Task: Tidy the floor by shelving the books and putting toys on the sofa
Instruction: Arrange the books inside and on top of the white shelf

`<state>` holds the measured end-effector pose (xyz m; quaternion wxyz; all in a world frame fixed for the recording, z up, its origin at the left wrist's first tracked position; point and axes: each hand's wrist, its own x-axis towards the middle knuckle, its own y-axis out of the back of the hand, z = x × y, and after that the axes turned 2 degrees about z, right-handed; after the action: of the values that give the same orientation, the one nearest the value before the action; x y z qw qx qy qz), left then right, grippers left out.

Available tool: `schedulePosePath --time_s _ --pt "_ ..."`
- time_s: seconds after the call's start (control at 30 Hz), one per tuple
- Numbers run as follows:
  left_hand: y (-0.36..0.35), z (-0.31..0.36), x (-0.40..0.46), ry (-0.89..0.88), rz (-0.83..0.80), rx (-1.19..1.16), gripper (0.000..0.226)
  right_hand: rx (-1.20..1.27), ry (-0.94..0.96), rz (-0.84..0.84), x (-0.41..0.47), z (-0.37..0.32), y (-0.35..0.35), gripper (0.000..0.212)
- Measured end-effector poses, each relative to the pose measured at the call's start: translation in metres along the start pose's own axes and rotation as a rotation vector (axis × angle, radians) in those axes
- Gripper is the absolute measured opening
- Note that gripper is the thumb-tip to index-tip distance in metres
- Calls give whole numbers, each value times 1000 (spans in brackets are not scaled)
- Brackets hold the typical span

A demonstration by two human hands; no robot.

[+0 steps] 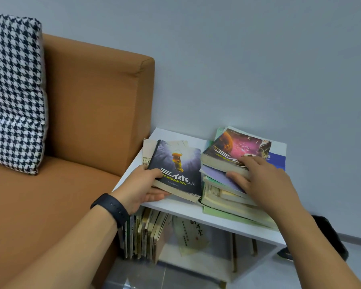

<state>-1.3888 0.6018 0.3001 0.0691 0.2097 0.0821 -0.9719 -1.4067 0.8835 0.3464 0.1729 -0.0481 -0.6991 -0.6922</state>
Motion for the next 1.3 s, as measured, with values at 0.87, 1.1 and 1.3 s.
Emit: schedulePosePath --time_s 0.87,1.1,1.3 --pt "48 23 -6 268 -100 202 41 468 278 327 -36 -93 -19 34" --pt "52 11 1 203 -49 193 55 404 397 107 -43 -138 -59 35" --pt "57 9 6 138 -88 160 55 511 260 -23 -31 -123 -58 54"
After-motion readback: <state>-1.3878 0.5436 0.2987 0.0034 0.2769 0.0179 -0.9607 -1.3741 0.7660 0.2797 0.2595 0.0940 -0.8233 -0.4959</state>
